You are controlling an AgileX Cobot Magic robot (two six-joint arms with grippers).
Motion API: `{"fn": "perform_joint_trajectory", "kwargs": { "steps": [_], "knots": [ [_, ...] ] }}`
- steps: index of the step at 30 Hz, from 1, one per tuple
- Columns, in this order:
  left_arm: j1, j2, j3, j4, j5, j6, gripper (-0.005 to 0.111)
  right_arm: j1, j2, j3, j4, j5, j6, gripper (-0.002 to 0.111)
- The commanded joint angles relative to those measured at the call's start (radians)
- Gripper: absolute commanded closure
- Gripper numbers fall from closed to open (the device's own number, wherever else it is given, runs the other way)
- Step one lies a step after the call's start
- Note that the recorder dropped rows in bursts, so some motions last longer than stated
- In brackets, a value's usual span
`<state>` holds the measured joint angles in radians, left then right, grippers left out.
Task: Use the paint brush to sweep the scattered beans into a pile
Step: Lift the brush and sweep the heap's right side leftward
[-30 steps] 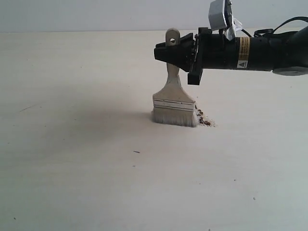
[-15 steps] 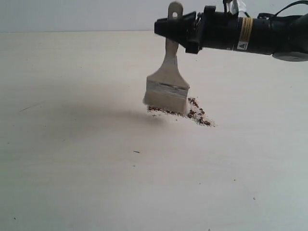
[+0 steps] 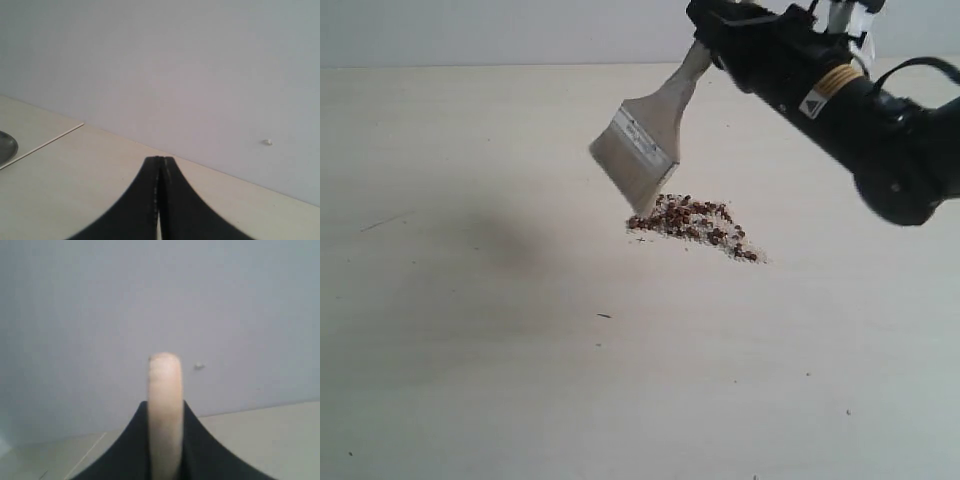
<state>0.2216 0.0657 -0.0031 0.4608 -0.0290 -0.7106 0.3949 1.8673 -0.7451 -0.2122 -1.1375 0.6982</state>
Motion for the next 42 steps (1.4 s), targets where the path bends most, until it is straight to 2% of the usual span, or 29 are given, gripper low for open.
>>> {"fn": "perform_joint_trajectory", "kwargs": {
  "steps": [1, 5, 8, 12, 16, 21, 30, 34, 42],
  "knots": [
    [-0.001, -0.005, 0.003, 0.001, -0.005, 0.002, 0.107, 0.2, -0.005, 0.029, 0.508, 0.021, -0.262, 0.108],
    [-0.001, -0.005, 0.003, 0.001, -0.005, 0.002, 0.107, 0.39, -0.004, 0.01, 0.918, -0.061, -0.509, 0.108],
    [-0.001, -0.005, 0.003, 0.001, -0.005, 0.002, 0.107, 0.464, -0.004, -0.031, 1.044, -0.067, -0.617, 0.108],
    [-0.001, -0.005, 0.003, 0.001, -0.005, 0.002, 0.107, 0.498, 0.025, -0.079, 1.082, -0.063, -0.66, 0.108],
    [-0.001, -0.005, 0.003, 0.001, -0.005, 0.002, 0.107, 0.501, 0.084, -0.103, 1.135, -0.054, -0.606, 0.108],
    [-0.001, -0.005, 0.003, 0.001, -0.005, 0.002, 0.107, 0.501, 0.128, -0.103, 1.207, -0.054, -0.635, 0.108],
    [-0.001, -0.005, 0.003, 0.001, -0.005, 0.002, 0.107, 0.501, 0.131, -0.103, 1.255, -0.084, -0.923, 0.108],
    [-0.001, -0.005, 0.003, 0.001, -0.005, 0.002, 0.107, 0.501, 0.131, -0.103, 1.214, -0.084, -0.932, 0.108],
    [-0.001, -0.005, 0.003, 0.001, -0.005, 0.002, 0.107, 0.501, 0.061, -0.103, 1.088, -0.084, -0.828, 0.108]
  ]
}}
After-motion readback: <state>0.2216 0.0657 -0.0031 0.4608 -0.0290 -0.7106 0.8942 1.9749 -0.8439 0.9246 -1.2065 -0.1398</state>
